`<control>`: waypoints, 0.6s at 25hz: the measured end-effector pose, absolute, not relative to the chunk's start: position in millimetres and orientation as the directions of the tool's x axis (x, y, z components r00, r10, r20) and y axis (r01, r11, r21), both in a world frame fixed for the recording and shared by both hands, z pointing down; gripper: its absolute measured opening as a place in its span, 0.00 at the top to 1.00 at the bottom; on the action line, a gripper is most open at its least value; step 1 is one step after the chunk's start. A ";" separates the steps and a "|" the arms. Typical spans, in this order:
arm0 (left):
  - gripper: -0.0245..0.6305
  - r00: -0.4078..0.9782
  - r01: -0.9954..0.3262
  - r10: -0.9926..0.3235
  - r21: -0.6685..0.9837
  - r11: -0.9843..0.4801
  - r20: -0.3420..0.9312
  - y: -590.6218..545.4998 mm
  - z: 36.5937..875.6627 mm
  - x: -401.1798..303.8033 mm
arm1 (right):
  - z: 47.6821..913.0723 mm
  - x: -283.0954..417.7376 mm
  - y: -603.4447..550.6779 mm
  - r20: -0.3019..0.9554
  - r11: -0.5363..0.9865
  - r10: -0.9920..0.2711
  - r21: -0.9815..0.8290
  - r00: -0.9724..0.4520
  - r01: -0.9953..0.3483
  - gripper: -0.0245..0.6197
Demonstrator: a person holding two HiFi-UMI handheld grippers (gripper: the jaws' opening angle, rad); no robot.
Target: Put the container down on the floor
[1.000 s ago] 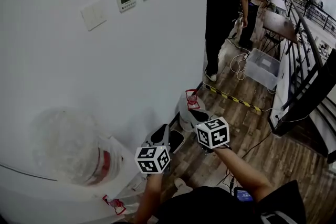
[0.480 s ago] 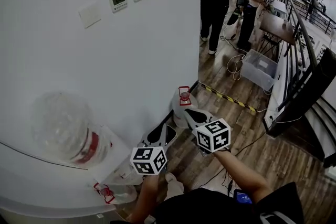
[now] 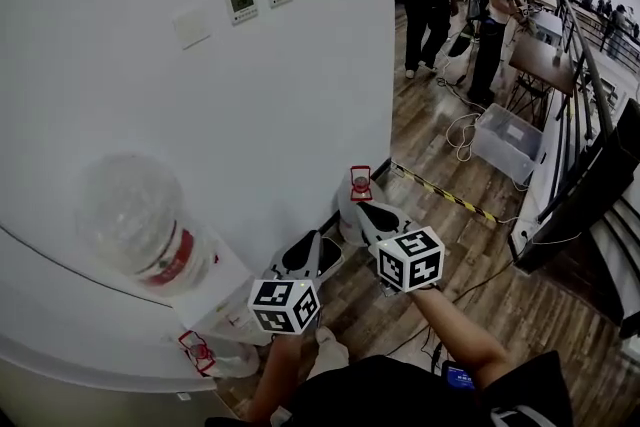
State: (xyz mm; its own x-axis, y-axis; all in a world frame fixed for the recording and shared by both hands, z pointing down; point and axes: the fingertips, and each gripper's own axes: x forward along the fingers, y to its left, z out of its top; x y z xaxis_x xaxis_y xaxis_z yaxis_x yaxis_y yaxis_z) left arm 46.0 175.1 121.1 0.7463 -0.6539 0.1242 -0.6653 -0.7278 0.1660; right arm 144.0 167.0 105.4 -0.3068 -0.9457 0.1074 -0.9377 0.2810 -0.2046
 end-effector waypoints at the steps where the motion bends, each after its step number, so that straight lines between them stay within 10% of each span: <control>1: 0.94 0.745 -0.667 -0.656 0.160 -0.728 0.121 176.8 118.9 45.9 | 103.4 143.9 168.7 0.101 0.283 -0.946 -0.209 -0.308 -0.936 0.91; 15: 0.94 0.778 -0.625 -0.626 0.174 -0.761 0.058 195.1 91.1 68.3 | 91.6 159.1 184.2 0.063 0.284 -0.951 -0.218 -0.304 -0.934 0.92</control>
